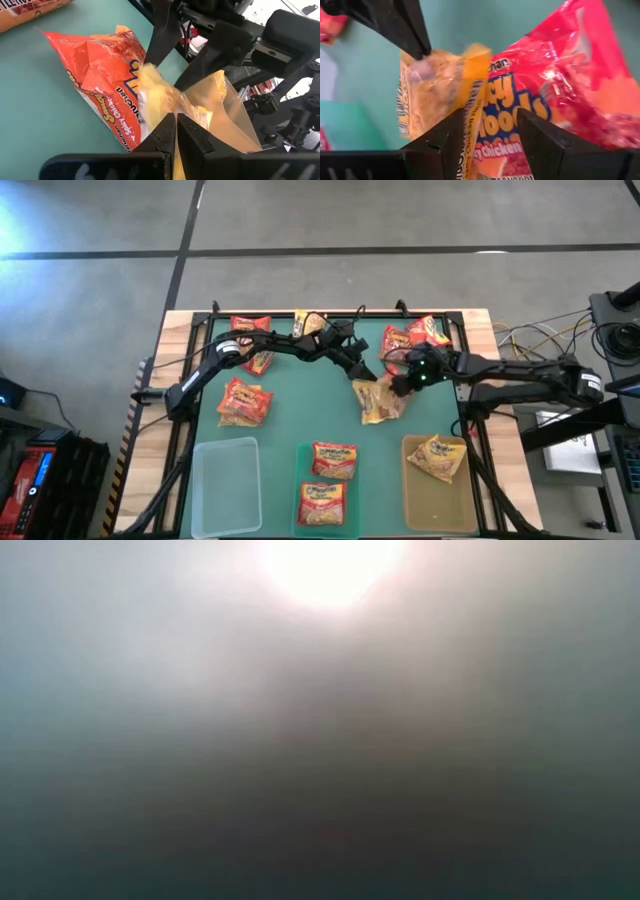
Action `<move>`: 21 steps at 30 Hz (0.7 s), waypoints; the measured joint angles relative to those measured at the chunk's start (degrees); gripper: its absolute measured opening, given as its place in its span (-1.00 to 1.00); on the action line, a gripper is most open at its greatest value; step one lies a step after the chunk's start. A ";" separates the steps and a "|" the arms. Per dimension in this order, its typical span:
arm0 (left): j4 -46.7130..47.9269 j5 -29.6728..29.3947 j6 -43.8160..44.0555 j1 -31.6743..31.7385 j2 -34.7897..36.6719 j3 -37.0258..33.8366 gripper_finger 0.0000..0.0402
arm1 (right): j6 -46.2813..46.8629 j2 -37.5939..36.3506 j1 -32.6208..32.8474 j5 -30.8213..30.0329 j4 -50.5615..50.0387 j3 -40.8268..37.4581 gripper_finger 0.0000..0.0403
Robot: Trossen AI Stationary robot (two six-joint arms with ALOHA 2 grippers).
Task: Sort Maruchan noodles
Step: Put the yellow noodle pack into the orange bin
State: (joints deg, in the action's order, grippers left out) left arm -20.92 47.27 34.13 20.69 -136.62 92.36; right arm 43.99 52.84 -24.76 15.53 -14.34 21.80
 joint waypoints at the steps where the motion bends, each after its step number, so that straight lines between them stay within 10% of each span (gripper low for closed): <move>1: 0.00 0.01 0.00 0.00 0.00 0.00 -1.00 | 0.00 0.00 -0.29 1.12 1.44 -0.77 -0.15; 10: 0.09 2.72 -0.43 0.54 0.00 0.19 -1.00 | 2.42 -0.07 -1.15 4.00 6.93 -3.31 -0.15; 21: 6.12 25.65 0.99 2.03 0.51 2.31 -0.98 | 2.69 -0.79 -0.62 10.10 2.68 2.89 -0.15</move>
State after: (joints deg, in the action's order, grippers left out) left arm -14.81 72.92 35.12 22.72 -136.10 94.66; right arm 46.68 52.05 -25.38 25.63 -11.66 24.69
